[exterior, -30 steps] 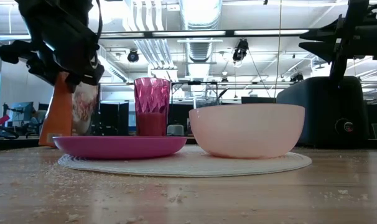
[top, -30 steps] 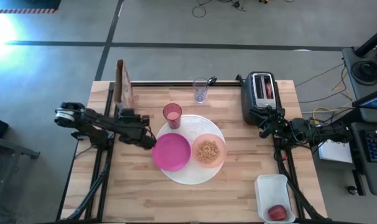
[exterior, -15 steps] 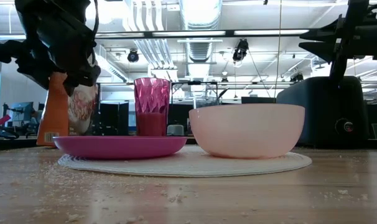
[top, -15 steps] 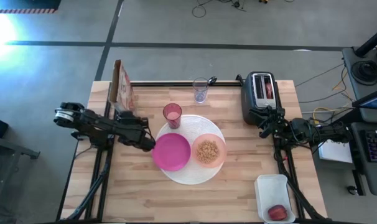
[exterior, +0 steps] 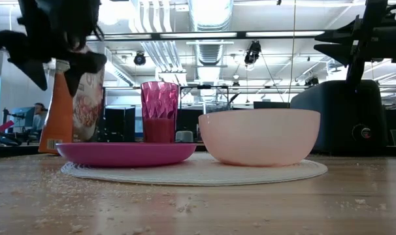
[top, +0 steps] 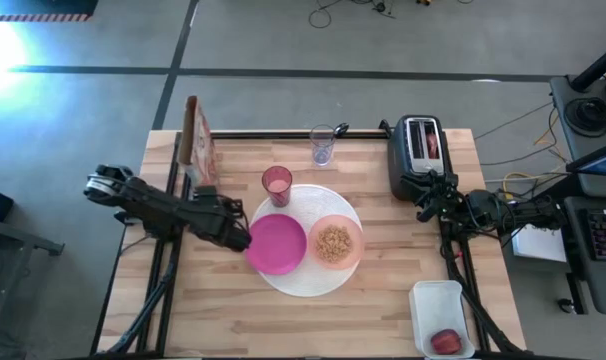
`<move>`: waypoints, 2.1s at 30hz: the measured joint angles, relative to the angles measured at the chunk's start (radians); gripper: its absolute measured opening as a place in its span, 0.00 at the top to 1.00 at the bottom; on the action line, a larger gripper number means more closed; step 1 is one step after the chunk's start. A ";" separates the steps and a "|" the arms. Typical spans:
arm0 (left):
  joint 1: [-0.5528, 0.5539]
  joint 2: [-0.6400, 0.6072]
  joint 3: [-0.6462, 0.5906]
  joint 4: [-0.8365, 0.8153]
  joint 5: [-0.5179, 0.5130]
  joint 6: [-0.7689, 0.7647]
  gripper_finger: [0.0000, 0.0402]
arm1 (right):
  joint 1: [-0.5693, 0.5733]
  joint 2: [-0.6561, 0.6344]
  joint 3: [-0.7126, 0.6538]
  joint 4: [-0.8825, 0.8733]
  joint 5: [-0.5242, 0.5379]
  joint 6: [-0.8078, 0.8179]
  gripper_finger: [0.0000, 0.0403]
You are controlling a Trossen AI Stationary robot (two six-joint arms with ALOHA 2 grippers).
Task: Arrange a breakfast setting
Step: Put the bread on the pink plate
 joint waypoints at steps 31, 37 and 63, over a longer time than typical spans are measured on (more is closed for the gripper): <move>-0.516 -0.006 0.165 0.388 -0.413 0.865 0.41 | 0.000 0.000 0.000 0.000 0.000 0.000 0.77; -0.492 -0.067 0.139 0.352 -0.418 0.875 0.41 | 0.000 0.000 0.000 0.000 0.000 0.000 0.77; -0.453 -0.423 -0.218 0.498 -0.539 0.954 0.41 | 0.000 0.000 0.000 0.017 0.003 0.003 0.77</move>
